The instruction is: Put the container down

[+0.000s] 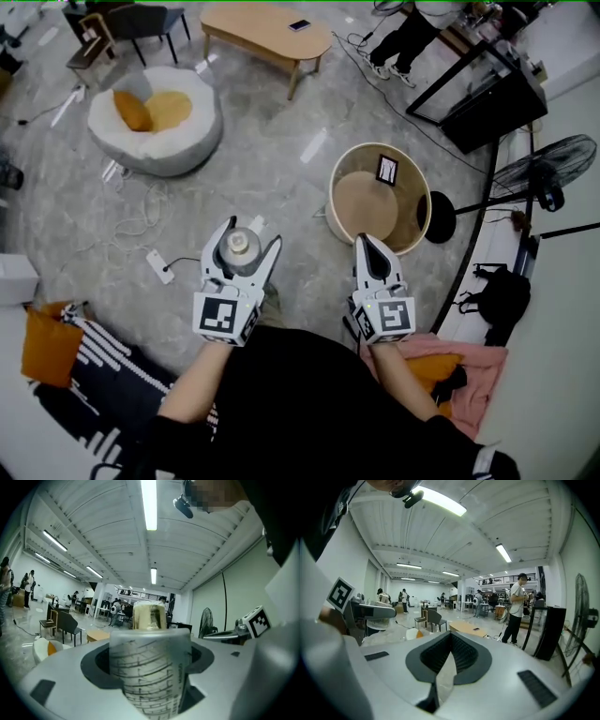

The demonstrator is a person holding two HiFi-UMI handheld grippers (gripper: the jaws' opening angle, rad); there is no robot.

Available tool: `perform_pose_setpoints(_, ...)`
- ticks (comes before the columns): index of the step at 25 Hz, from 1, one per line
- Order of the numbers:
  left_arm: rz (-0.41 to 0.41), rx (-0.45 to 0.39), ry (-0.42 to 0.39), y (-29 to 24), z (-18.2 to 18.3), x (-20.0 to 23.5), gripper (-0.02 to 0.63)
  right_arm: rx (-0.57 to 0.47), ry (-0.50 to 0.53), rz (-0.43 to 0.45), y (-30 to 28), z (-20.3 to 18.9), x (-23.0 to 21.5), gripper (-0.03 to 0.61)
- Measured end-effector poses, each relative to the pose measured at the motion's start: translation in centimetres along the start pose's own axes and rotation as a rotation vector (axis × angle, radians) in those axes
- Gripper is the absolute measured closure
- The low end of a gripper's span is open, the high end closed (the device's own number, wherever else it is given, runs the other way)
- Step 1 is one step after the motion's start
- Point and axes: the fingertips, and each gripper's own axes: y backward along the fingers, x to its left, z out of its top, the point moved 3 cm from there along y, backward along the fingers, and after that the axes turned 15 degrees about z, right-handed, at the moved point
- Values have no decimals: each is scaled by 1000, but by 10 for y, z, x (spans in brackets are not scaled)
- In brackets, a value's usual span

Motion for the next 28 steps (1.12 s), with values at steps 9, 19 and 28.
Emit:
perform_pose_setpoints(9,-63,-30,0,-89,40,77,264,6,-38,-88,-90,29,-33,557)
perform_pose_setpoints(19,-22,-78,42,-97,50,116,264,19,-34,-84,-128,32,-38,557)
perform_pose_setpoints(28,43,-37,53,-110,35,126,264,10,-63,3,-169,27,-44,557)
